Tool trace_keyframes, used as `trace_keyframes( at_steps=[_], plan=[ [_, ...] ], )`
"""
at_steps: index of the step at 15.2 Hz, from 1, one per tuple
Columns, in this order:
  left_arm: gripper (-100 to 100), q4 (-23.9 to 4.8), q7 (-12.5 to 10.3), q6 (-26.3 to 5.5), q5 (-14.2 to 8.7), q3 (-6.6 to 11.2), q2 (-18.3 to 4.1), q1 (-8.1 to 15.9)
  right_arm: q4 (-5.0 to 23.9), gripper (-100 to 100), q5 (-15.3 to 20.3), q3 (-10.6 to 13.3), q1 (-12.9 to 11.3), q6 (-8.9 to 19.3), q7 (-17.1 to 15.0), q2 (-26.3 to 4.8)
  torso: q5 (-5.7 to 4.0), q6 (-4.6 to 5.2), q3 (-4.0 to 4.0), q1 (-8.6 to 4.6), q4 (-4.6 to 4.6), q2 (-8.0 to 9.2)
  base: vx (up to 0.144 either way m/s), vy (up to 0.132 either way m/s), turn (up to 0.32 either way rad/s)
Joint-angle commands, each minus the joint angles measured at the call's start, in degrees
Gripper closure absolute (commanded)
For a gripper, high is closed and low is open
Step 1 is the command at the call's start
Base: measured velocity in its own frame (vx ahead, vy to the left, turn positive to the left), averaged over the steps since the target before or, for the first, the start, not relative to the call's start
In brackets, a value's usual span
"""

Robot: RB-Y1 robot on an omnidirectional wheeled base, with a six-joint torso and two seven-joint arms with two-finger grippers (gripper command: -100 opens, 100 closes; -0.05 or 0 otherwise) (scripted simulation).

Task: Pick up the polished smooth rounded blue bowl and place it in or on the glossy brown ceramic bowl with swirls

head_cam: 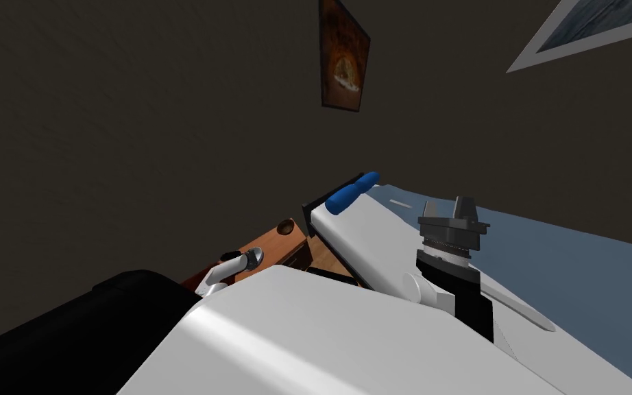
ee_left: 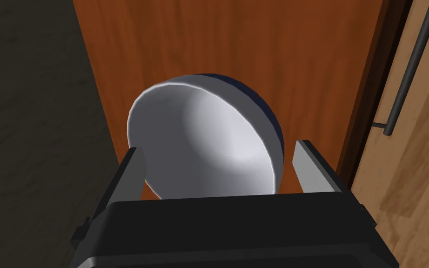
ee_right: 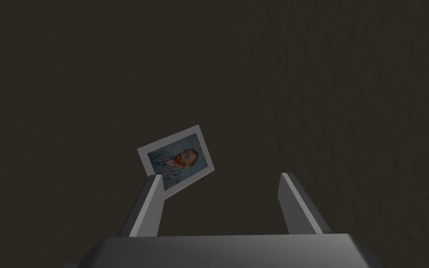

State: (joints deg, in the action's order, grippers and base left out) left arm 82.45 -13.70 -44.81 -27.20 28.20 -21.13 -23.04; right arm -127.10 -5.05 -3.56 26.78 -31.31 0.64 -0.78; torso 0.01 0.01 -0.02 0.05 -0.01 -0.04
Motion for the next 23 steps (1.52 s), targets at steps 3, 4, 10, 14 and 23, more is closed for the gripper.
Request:
trace_keyframes(
  at_steps=[3,4,10,14,23],
  plan=[
    [-100,-2.58,-0.33,-4.37,-1.44,1.55,-0.62,0.03,0.00,0,0.00,0.00,0.00,0.00,0.00,0.00,0.00,-0.01,0.00,0.02,0.00,0.01,0.007,0.016,-0.120],
    [-100,-3.93,-0.54,-6.09,-2.13,2.37,-0.96,0.09,0.00,0,0.00,0.00,0.00,0.00,0.00,0.00,0.00,-0.01,0.00,0.03,0.00,0.00,0.010,0.021,-0.121],
    [-100,-7.39,-1.09,-12.11,-3.82,4.42,-1.90,0.24,0.00,0,0.00,0.00,0.00,0.00,0.00,0.00,0.01,-0.02,0.00,0.06,0.00,0.00,0.006,0.024,-0.093],
    [-100,-9.81,-1.50,-15.95,-4.92,5.77,-2.58,0.33,0.00,0,0.00,0.00,0.00,0.00,0.00,0.00,0.01,-0.02,0.00,0.07,0.00,0.00,0.007,0.029,-0.101],
    [-100,-13.58,-1.30,-13.37,-3.79,4.74,-1.45,1.82,0.00,0,0.00,-0.01,0.01,0.00,0.00,-0.01,0.04,-0.03,-0.01,0.14,0.00,-0.02,0.006,0.032,-0.011]
  ],
)
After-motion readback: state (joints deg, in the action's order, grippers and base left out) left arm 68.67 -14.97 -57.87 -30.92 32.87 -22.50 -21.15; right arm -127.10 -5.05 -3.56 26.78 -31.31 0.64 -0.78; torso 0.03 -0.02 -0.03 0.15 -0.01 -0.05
